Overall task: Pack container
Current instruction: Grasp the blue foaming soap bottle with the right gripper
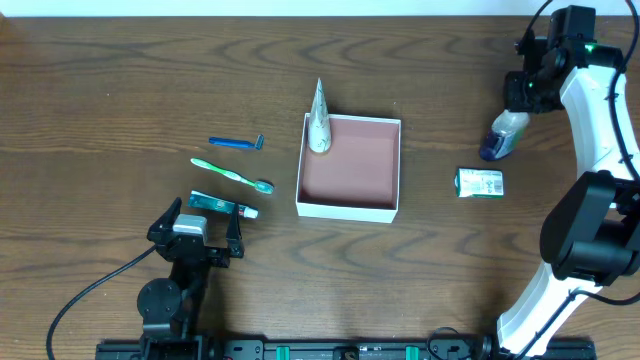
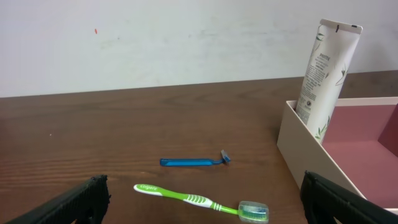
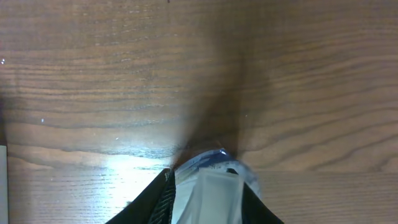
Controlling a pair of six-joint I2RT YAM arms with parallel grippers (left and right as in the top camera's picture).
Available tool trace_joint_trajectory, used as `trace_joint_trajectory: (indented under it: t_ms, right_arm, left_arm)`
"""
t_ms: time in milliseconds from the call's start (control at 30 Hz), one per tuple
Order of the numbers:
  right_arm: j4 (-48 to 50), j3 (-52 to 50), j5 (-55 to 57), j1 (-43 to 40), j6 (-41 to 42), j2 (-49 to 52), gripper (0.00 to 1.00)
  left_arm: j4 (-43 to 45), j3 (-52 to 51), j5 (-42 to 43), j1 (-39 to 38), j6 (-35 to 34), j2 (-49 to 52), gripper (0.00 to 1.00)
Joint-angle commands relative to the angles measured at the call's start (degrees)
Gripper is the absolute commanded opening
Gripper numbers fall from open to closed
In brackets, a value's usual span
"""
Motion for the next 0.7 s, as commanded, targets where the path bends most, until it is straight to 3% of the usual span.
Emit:
trace_joint_trajectory:
  t_ms: [0,333,667]
  right_arm:
    - [0.0,0.1,-0.4,0.5,1.3,-4.1,0.27]
    - [1.2,0.1,-7.8,4.5,1.0,-14.9,0.26]
    - [1.9,0.1,-13.8,19.3,0.0,-22.2,0.26]
  left_arm:
    - [-1.8,-1.1,0.8,0.3,0.0,-0.3,0.98]
    - [-1.8,-1.1,0.8,0.3,-0.1,-0.3,0.98]
    - [-1.8,-1.1,0.8,0.3,-0.1,-0.3,0.98]
